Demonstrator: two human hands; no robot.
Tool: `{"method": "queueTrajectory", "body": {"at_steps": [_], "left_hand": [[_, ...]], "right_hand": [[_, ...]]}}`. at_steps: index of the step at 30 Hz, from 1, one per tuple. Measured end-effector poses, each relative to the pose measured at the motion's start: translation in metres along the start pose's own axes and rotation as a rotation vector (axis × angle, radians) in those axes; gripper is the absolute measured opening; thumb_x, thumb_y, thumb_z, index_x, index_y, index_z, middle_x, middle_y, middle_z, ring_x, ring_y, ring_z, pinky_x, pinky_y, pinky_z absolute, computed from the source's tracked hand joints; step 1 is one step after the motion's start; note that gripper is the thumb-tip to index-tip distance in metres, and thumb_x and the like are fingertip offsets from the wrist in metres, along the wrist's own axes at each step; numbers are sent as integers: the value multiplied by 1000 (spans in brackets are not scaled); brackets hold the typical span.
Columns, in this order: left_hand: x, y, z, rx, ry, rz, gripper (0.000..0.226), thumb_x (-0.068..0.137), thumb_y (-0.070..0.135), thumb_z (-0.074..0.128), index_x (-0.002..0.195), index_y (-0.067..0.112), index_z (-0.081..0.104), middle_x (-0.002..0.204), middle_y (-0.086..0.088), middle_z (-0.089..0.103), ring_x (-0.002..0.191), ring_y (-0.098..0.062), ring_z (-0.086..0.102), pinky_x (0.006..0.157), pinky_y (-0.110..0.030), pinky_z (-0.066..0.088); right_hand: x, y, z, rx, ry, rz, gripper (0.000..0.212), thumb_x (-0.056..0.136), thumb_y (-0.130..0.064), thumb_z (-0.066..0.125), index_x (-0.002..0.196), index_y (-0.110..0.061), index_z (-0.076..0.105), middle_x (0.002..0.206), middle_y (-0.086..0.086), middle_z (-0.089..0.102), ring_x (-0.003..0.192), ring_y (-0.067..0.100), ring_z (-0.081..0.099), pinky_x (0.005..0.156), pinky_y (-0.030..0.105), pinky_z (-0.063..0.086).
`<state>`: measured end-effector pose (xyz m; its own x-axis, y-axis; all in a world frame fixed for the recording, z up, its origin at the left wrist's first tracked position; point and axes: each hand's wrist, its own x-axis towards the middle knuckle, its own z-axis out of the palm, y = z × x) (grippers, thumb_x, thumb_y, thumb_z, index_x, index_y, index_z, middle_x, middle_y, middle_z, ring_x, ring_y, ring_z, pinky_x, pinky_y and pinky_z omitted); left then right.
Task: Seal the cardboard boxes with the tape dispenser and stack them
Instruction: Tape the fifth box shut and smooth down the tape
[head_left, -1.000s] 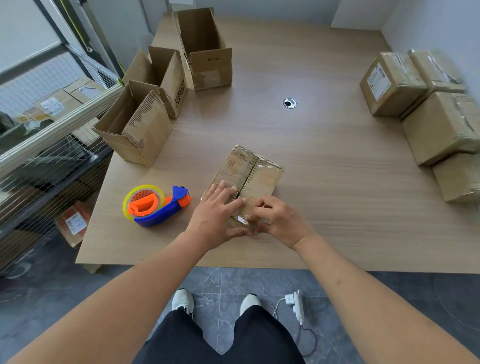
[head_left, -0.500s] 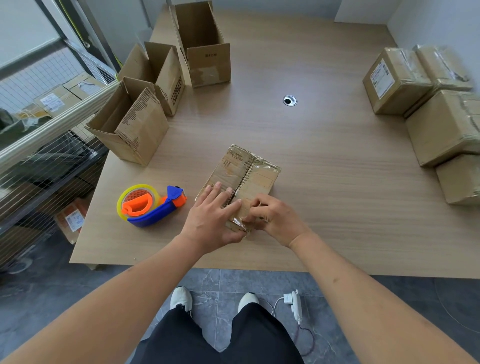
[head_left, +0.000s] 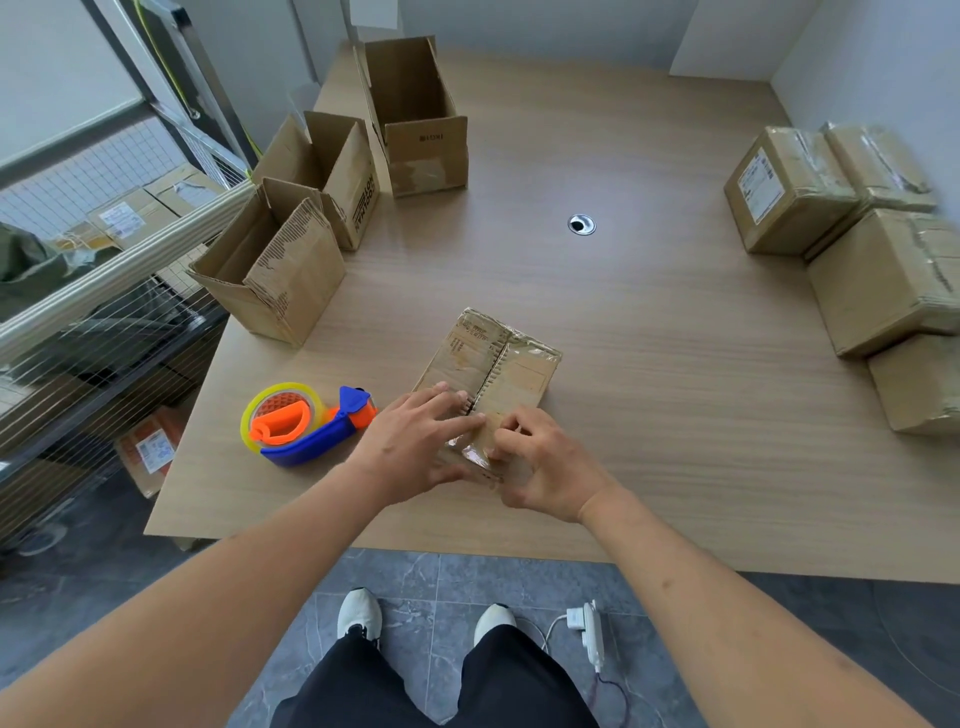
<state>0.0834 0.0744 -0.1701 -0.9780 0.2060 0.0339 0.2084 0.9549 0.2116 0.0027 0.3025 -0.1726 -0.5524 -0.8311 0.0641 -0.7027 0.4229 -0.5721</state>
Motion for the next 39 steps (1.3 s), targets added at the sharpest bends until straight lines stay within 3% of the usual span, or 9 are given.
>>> {"method": "queueTrajectory", "body": {"at_steps": [6,12,17,21,26,30,33,36,39], "left_hand": [[-4,-22,-15,-99,-57,-93,75,90,71,48,148,25,52,165,-4,31,153,-23,25,116,-48,41],[-8,-13,-9,-137,-45,-12,52,87,30,80,134,12,66,153,-21,46,143,-37,43,113,-52,43],[-8,-21,-10,-181,-39,20,47,82,19,85,127,13,71,148,-22,52,140,-38,47,111,-50,43],[-7,-18,-5,-224,-1,-10,45,79,15,88,122,14,74,145,-20,56,137,-37,51,108,-49,48],[-4,-18,-14,-240,-73,4,48,98,33,67,142,14,60,160,-11,38,152,-26,30,123,-38,29],[-3,-22,-36,-201,-63,-33,54,102,19,52,153,9,43,163,-8,35,150,-23,33,125,-32,21],[-1,-32,-45,-123,-47,-180,62,99,19,53,157,9,33,166,-10,26,154,-30,24,125,-36,14],[6,-47,-47,-68,-123,-282,66,100,27,51,160,13,26,170,-7,14,156,-30,14,126,-43,13],[14,-64,-51,-5,-172,-260,65,102,31,48,160,15,24,170,-7,10,156,-31,11,127,-44,11]], "right_hand": [[9,-5,-12,-110,-129,141,41,68,-21,74,96,-28,45,105,-9,41,96,15,38,75,37,50],[11,8,-19,127,-172,346,65,70,9,66,109,-42,54,110,-19,43,106,10,52,94,41,52],[17,15,-22,164,-198,408,74,70,13,66,111,-47,54,108,-26,40,106,6,54,92,40,54],[28,-1,-21,201,-210,465,56,70,-20,73,118,-45,57,111,-14,36,117,14,44,107,30,38],[41,-19,-8,185,75,692,36,84,-57,66,114,-39,57,119,-8,34,124,20,39,107,37,38],[59,-50,-8,26,110,925,89,66,-89,57,140,-46,33,148,3,18,137,37,33,107,51,42],[76,-71,0,9,-65,1070,133,45,-105,50,154,-53,-6,166,14,-15,152,47,3,119,62,19],[90,-81,13,-64,-134,1120,149,40,-104,55,152,-47,-25,163,22,-27,152,49,-9,121,60,10],[99,-89,20,-129,-72,1163,146,46,-94,67,154,-46,-18,164,23,-20,148,47,11,115,55,23]]}}
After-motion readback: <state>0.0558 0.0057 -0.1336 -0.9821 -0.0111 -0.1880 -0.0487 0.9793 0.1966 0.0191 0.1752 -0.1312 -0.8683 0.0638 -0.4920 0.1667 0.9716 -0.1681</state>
